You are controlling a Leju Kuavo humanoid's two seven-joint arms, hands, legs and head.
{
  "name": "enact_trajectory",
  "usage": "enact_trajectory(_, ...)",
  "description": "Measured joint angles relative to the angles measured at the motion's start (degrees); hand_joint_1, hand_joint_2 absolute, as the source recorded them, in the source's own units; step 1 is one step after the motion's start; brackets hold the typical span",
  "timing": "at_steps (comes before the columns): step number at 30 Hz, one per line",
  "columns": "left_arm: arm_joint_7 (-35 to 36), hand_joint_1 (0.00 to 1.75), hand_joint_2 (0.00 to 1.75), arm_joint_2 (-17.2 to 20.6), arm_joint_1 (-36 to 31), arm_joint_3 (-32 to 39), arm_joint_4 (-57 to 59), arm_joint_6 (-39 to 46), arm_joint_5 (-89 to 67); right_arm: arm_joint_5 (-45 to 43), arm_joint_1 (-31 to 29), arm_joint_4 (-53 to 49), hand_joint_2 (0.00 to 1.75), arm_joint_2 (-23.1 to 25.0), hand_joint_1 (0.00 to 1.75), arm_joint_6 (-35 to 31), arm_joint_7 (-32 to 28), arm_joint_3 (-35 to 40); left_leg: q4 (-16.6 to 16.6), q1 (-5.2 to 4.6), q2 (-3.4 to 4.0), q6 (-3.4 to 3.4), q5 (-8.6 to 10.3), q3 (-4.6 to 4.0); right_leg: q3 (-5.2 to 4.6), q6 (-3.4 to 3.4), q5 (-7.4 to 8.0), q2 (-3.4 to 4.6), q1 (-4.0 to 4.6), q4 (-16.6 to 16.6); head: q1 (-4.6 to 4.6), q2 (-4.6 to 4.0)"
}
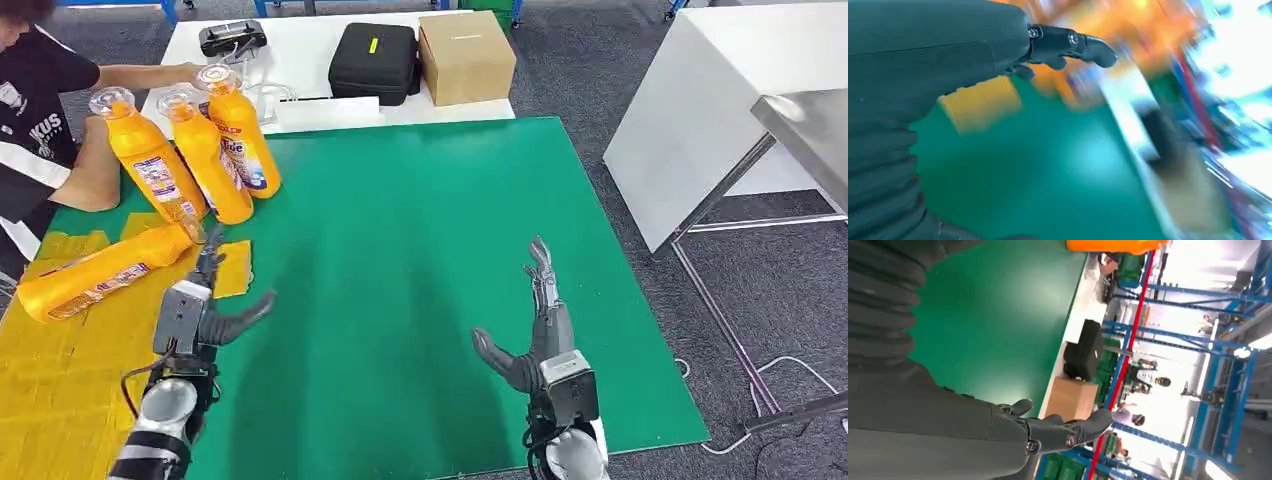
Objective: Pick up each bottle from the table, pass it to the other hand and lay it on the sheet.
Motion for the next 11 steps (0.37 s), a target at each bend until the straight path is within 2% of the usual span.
enact_trajectory(5, 0.4, 0.00, 1.75, 0.1, 7.4, -3.3, -12.9, -7.8, 6.4, 0.7, 2.8, -2.3, 0.00, 0.1, 0.00, -1.0, -0.2, -0.6, 0.0, -0.06, 0.02, 0.03, -0.05, 0.07, -0.05, -0.03, -0.04, 0.03, -0.05, 0.0, -0.04, 0.00)
enact_trajectory(11, 0.9, 0.00, 1.75, 0.0, 10.7, -6.3, -15.9, -9.7, 8.4, 0.8, 3.5, -2.9, 0.00, 0.2, 0.00, -1.5, -0.2, -0.7, 0.0, -0.03, 0.00, 0.04, 0.03, 0.10, 0.00, -0.05, -0.02, 0.03, -0.03, 0.0, -0.04, 0.00)
